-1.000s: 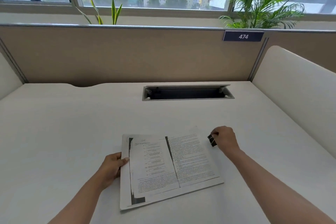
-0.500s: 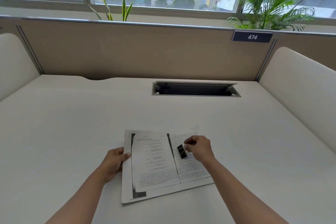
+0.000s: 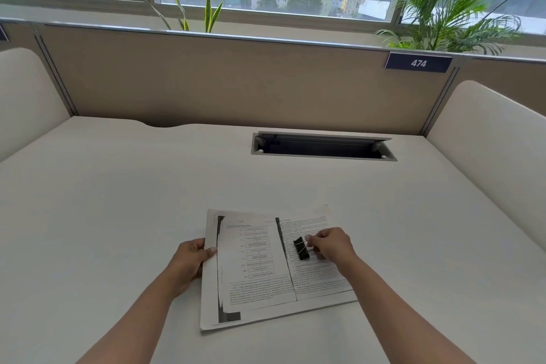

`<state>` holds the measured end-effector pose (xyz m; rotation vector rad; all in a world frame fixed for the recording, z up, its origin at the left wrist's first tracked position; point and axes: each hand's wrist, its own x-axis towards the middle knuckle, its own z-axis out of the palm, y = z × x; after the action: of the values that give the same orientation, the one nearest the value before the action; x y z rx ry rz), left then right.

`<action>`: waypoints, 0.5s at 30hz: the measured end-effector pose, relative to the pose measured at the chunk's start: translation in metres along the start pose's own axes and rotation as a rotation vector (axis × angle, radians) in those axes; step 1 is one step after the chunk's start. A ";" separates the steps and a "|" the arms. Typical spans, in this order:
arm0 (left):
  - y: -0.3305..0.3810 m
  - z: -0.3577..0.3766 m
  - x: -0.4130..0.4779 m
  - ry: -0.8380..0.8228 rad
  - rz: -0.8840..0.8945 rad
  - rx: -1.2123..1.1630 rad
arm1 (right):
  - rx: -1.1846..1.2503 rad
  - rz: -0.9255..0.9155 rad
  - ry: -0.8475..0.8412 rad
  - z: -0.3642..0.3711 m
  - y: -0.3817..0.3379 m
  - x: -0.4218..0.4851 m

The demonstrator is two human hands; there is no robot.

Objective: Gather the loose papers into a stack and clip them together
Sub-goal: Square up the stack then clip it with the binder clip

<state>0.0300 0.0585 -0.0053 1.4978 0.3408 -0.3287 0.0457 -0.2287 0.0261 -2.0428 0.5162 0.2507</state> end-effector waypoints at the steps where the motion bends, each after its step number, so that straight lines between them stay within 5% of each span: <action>1: 0.000 0.000 0.000 -0.002 0.000 -0.002 | 0.011 0.018 -0.007 0.000 0.000 0.002; 7: 0.000 0.000 -0.001 0.002 0.001 -0.008 | 0.274 0.170 -0.008 -0.008 -0.012 0.005; 15: 0.000 0.000 -0.002 0.010 0.008 0.001 | 0.662 0.306 -0.249 -0.014 -0.018 -0.006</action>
<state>0.0284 0.0584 -0.0048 1.5021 0.3425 -0.3160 0.0483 -0.2318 0.0491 -1.2685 0.6512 0.4441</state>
